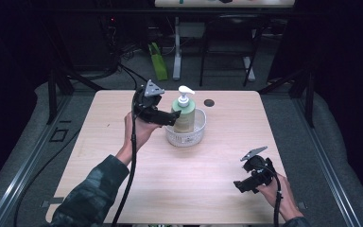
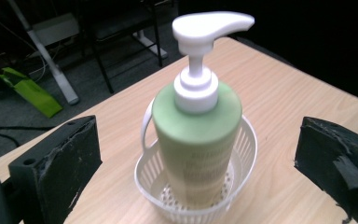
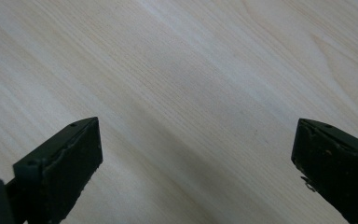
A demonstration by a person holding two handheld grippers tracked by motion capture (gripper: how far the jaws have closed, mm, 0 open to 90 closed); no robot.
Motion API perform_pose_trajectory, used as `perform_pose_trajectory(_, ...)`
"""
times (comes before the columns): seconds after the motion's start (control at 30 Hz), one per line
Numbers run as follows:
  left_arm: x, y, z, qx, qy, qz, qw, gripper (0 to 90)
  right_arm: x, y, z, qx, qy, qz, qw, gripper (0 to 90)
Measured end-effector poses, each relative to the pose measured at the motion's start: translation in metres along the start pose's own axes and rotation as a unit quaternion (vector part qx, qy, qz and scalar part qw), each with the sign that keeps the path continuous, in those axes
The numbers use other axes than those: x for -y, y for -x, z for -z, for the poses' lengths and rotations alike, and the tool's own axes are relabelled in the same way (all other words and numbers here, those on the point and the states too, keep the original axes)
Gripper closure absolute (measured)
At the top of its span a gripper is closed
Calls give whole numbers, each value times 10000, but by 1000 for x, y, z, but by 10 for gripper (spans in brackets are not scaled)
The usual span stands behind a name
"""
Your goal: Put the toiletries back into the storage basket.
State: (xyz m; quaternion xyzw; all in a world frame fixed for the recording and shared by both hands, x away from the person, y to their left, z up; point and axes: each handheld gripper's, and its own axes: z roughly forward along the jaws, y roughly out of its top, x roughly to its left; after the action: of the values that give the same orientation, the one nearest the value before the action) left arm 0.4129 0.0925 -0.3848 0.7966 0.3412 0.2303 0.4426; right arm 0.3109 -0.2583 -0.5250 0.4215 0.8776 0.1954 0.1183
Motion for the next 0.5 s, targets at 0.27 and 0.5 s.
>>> perform_pose_trajectory(0.27, 20, 1, 25, 70, -139, -76, 9998, 0, 0, -1, 0, -12, -17, -10, 10000, 13)
perform_pose_trajectory(0.5, 45, 7, 51, 140, -344, -246, 9990, 0, 1, 0, 0, -2, -13, -15, 10000, 13)
